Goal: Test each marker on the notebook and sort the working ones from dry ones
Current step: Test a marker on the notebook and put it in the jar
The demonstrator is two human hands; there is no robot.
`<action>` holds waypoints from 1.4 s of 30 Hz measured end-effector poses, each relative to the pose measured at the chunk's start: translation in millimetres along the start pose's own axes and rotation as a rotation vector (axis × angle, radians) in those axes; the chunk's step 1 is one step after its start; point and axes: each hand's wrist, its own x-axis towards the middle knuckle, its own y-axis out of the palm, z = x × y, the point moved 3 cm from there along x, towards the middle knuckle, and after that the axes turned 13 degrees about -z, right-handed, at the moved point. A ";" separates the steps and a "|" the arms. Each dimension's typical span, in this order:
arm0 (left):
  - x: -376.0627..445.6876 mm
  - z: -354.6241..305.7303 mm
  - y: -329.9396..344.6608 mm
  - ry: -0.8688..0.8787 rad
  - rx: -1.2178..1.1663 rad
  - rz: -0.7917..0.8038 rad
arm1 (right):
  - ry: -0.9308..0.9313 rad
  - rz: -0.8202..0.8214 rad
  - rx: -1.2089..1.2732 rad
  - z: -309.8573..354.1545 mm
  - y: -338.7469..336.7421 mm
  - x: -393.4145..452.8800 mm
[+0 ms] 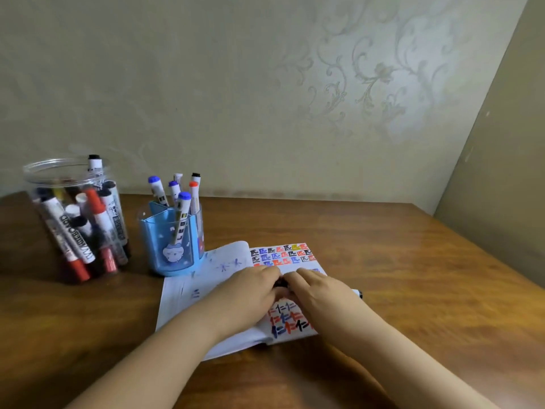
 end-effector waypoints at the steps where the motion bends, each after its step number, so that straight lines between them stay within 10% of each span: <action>1: -3.3 1.2 -1.3 -0.008 -0.020 -0.002 | -0.005 -0.008 -0.008 1.7 0.0 -2.0; 26: -23.2 12.6 -1.8 0.008 -0.168 0.173 | -0.103 0.015 -0.044 12.1 16.3 -9.3; 39: -31.2 6.0 -13.4 -0.122 -0.335 -0.003 | 0.494 -0.015 0.500 -27.3 -36.0 -25.7; 42: -33.4 1.6 -13.2 -0.090 -0.271 -0.093 | 0.762 -0.105 0.931 -41.9 -44.5 -34.0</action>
